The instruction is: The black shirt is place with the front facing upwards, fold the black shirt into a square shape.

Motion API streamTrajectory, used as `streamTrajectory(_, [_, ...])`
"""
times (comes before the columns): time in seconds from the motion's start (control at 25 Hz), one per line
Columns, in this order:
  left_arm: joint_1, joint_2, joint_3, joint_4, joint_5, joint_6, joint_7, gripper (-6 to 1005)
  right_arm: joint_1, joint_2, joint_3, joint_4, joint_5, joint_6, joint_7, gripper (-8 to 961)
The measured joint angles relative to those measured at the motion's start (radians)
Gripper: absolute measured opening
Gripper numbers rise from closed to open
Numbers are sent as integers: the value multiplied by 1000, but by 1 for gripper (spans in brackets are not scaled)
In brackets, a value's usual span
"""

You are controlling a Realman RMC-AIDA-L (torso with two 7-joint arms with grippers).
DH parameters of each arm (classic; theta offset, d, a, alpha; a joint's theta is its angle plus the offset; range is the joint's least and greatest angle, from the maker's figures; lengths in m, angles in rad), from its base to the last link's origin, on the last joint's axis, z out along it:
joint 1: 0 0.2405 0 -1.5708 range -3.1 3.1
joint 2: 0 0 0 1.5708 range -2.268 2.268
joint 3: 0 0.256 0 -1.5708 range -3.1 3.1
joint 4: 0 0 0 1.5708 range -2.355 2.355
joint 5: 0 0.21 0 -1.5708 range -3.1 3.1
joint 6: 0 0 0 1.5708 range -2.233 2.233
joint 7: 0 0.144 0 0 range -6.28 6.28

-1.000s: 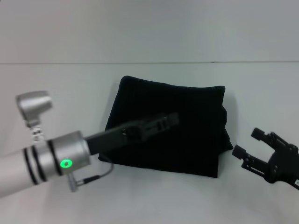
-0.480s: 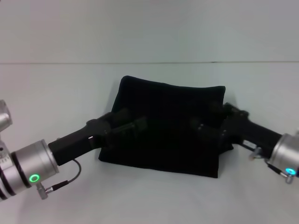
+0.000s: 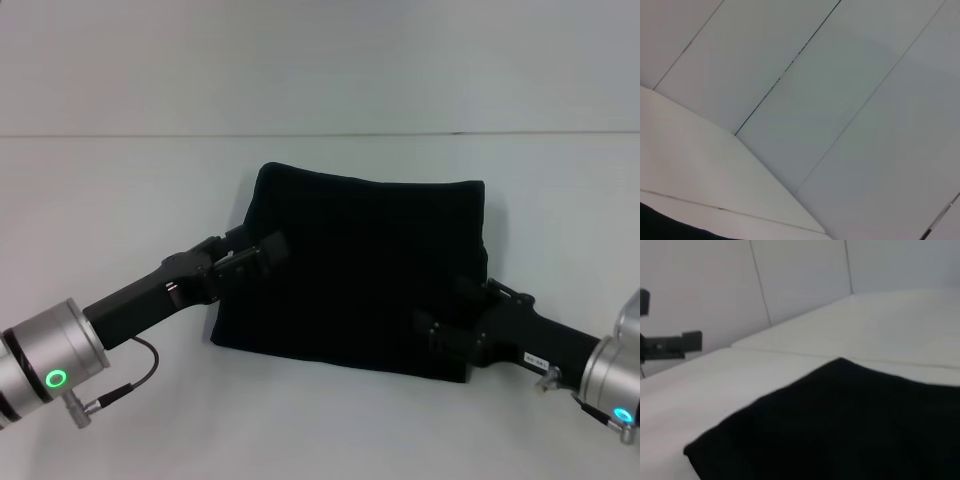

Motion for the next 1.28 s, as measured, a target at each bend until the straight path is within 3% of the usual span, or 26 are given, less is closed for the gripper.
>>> streamTrajectory(0.2, [-13,1,1,0,0,-14,-49,938,-18,-1,4,0,3,-13,-5,919])
streamTrajectory(0.36, [-32,8,4,3,1,-59,-155,932,-53,-5,13,-34,8,-116,-11,919])
streamTrajectory(0.56, [-94,34,25,3,21,-240,-456,925,-143,-8,10,-95,5,-313,-46,919])
streamTrajectory(0.68, [-145,53,78,9,93,-376,-670,920,-202,-10,1,-114,-13,-392,-61,919])
streamTrajectory(0.76, [-174,61,98,8,135,-419,-725,917,-234,-10,-1,-122,-41,-421,-64,919])
streamTrajectory(0.96, [-214,59,149,5,161,-512,-732,910,-285,-9,-2,-128,-90,-442,-83,919])
streamTrajectory(1.28, [-219,45,163,10,160,-604,-699,897,-291,-10,-2,-127,-111,-445,-84,919])
